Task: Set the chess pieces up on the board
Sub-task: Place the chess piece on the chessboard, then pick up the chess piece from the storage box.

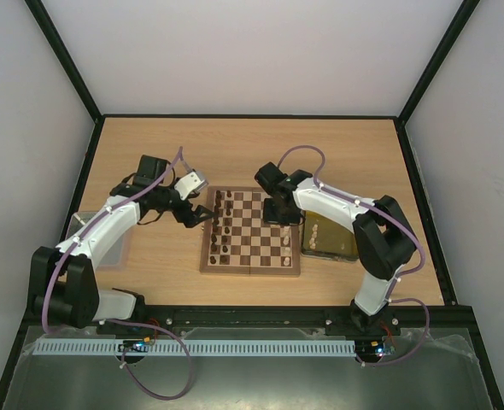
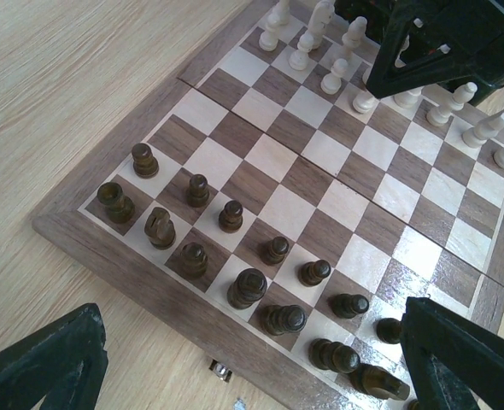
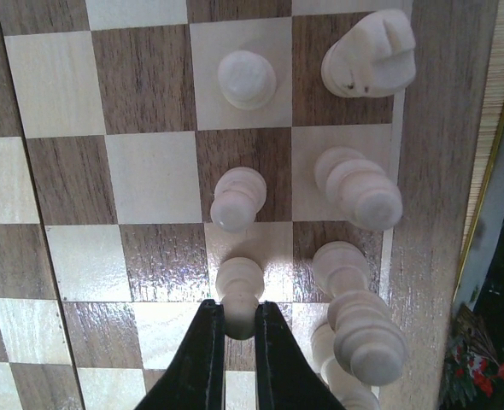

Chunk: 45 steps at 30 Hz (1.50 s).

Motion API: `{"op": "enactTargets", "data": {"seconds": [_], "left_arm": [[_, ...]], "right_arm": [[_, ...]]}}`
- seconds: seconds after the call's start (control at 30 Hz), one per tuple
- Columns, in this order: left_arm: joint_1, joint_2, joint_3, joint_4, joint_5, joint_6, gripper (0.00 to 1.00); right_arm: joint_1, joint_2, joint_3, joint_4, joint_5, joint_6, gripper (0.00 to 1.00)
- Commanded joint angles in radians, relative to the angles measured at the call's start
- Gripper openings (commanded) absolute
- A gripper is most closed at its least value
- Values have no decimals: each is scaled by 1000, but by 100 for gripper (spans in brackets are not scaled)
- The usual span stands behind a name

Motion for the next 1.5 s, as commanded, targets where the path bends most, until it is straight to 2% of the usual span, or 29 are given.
{"op": "enactTargets", "data": {"seconds": [0.0, 0.3, 0.43, 0.53, 0.8, 1.07, 1.17, 1.27, 1.47], "left_arm": [[7, -20, -14, -17, 30, 21, 93], [7, -19, -19, -20, 43, 27, 93], [7, -15, -17, -23, 46, 30, 93], [6, -14, -19, -23, 48, 30, 93], [7, -5, -17, -24, 54, 32, 93], [7, -3, -14, -27, 57, 30, 93], [7, -2, -13, -27, 56, 30, 93], [6, -2, -13, -28, 56, 30, 93], [5, 4, -7, -32, 64, 32, 93]], "right_arm": [[2, 20, 20, -3, 32, -10, 2], [1, 26, 31, 1, 33, -4, 3], [1, 28, 40, -4, 32, -3, 14], [1, 23, 41, -6, 31, -2, 18], [0, -6, 60, -22, 36, 4, 19], [-32, -102, 132, -121, 114, 17, 19], [-82, -159, 86, -136, 123, 27, 19], [-152, -217, 3, -130, 117, 30, 27], [-229, -284, -132, -107, 104, 8, 29]]}}
